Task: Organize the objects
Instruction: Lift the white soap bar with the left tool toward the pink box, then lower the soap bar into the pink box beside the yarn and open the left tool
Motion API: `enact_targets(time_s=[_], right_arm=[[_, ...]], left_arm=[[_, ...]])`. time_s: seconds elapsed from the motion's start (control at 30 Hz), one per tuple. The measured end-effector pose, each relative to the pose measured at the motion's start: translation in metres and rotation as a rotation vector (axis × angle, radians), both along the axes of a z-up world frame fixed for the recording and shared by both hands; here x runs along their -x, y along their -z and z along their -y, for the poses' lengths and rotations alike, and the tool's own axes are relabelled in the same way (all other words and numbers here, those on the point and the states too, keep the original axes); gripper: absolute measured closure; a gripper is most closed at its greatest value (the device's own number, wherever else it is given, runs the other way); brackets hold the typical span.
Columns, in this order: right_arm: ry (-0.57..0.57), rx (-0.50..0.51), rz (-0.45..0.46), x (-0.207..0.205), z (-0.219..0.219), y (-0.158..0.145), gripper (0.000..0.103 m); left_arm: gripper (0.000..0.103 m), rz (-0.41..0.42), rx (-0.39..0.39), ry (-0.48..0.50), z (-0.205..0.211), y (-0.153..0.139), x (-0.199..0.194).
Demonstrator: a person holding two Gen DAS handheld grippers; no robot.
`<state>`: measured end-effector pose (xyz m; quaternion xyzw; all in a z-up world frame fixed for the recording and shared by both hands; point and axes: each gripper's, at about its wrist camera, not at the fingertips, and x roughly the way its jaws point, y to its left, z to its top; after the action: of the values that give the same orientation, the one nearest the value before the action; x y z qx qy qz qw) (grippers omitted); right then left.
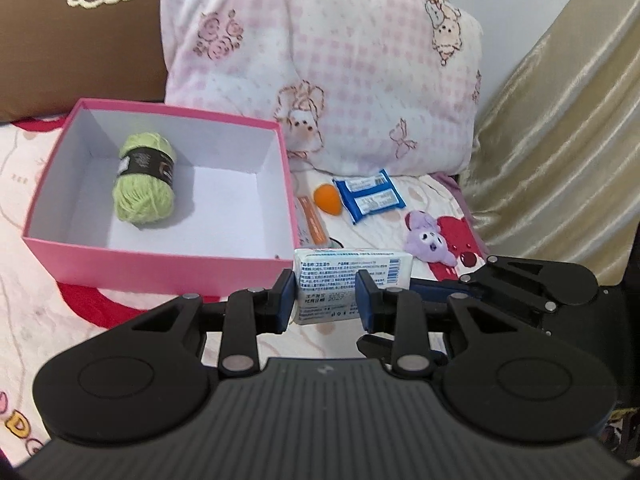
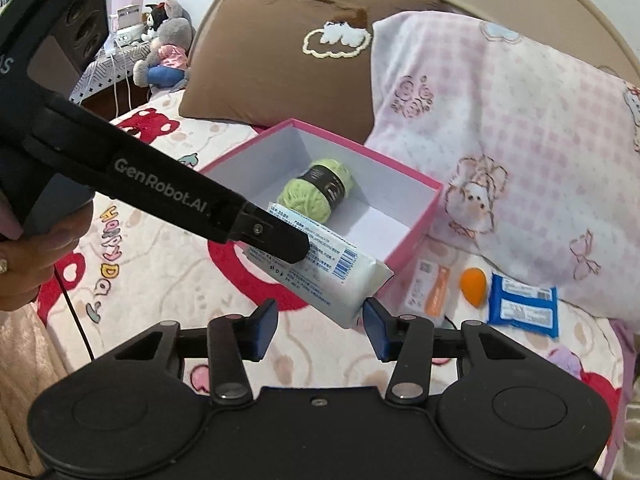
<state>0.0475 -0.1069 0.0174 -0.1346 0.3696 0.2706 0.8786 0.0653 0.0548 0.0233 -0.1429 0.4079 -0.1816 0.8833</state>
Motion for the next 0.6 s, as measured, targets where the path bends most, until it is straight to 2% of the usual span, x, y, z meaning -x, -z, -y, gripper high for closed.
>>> enact_targets(time_s=[0.37,0.6], right_arm=[[-0.013,-0.052,-0.081,-0.030,-0.032,0.000,0.050],[0.008,-0.099,-0.132,-0.054,-0.046,0.003,0.048]], left_arm=[[0.071,0.061,-0.006,-0.032,-0.034,-0.011,-0.004],[0.071,0.045,0.016,-0.053,-0.057,0.001,-0.017]])
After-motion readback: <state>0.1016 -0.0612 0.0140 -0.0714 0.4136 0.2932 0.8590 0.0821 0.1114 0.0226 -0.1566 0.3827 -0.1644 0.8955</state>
